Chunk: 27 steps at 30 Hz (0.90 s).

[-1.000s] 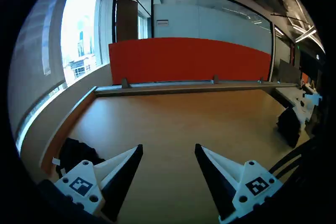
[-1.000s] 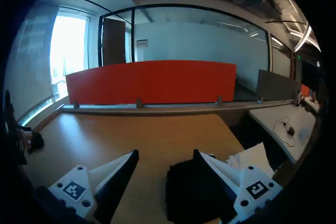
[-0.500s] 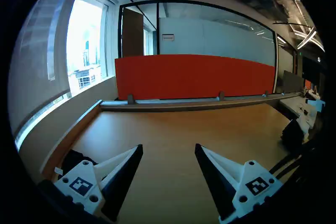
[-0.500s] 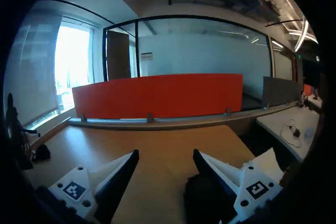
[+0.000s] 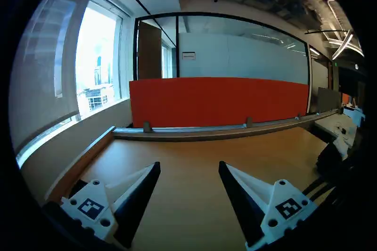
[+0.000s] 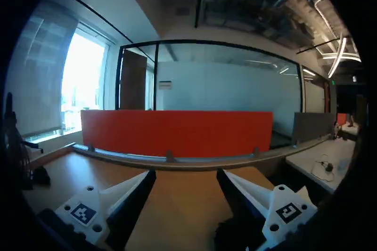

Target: Fold towel

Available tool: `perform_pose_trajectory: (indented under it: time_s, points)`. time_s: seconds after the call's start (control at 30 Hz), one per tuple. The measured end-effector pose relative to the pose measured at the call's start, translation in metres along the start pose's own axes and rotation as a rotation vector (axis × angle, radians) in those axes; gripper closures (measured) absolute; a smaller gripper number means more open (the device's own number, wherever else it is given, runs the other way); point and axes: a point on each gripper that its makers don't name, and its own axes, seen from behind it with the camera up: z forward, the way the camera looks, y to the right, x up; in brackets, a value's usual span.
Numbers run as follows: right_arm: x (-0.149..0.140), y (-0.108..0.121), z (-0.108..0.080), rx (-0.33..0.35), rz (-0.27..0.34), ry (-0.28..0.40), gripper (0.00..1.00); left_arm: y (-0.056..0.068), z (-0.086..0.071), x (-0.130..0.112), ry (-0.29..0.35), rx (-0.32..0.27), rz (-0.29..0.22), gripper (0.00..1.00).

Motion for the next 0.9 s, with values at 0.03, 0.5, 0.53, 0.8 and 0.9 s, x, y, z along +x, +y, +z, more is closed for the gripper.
perform_pose_trajectory:
  time_s: [0.03,0.5,0.53,0.8,0.9]
  points:
    - [0.000,-0.002,0.001,0.000,0.003,0.001,0.00,0.000,0.000,0.001,0.005,0.001,0.000,0.08]
    - [-0.005,-0.023,0.007,-0.003,0.014,0.014,0.00,-0.008,-0.002,0.004,0.054,0.033,-0.001,0.08]
    - [-0.006,-0.024,0.007,-0.001,0.014,0.014,0.00,-0.008,-0.002,0.002,0.054,0.034,-0.002,0.08]
    - [-0.016,-0.033,0.007,0.008,0.015,0.013,0.00,-0.010,0.001,-0.005,0.084,0.035,0.008,0.08]
    - [-0.021,-0.035,0.008,0.005,0.010,0.017,0.00,-0.009,0.002,-0.010,0.099,0.030,0.018,0.08]
